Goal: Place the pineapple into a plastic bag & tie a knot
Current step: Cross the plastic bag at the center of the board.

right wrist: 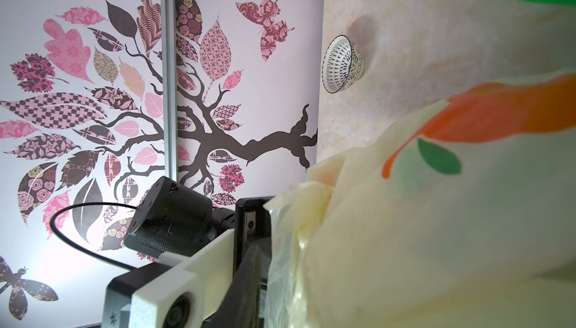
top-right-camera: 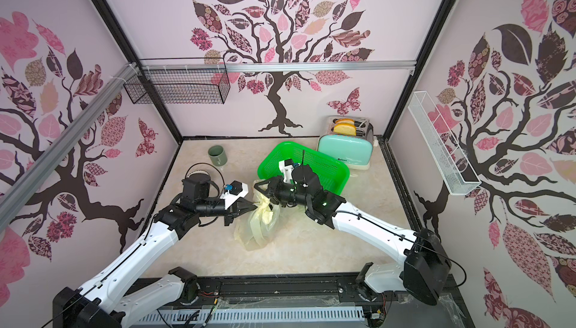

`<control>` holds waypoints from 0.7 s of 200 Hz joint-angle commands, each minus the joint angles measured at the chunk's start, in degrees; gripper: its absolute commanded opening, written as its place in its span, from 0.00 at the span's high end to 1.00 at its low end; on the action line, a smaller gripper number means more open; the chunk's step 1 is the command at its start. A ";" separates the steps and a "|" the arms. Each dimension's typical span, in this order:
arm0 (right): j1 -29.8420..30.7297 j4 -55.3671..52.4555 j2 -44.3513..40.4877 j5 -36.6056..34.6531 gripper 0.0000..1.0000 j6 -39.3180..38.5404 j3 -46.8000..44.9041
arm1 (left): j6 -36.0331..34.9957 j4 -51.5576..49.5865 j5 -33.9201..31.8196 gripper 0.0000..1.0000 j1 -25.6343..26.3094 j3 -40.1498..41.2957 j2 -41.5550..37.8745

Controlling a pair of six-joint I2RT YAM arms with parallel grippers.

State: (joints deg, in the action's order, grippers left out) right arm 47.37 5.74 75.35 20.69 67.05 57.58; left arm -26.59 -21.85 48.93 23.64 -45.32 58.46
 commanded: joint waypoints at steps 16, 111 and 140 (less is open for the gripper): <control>-0.13 6.38 -0.67 1.26 0.76 0.29 1.85 | 0.02 -7.17 1.54 1.00 1.21 -0.54 2.50; -0.18 3.83 -0.03 2.56 1.00 -0.88 0.17 | 4.62 -0.37 -8.16 0.86 1.60 -0.51 -9.39; -0.17 1.99 -0.12 3.46 1.00 -2.12 0.50 | 2.25 0.98 -13.40 0.70 1.37 -2.13 -12.41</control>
State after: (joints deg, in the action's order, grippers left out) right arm 47.37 6.00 75.37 22.76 67.13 57.25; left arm -23.77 -23.46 41.10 25.12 -45.71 47.51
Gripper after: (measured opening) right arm 0.046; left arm 0.260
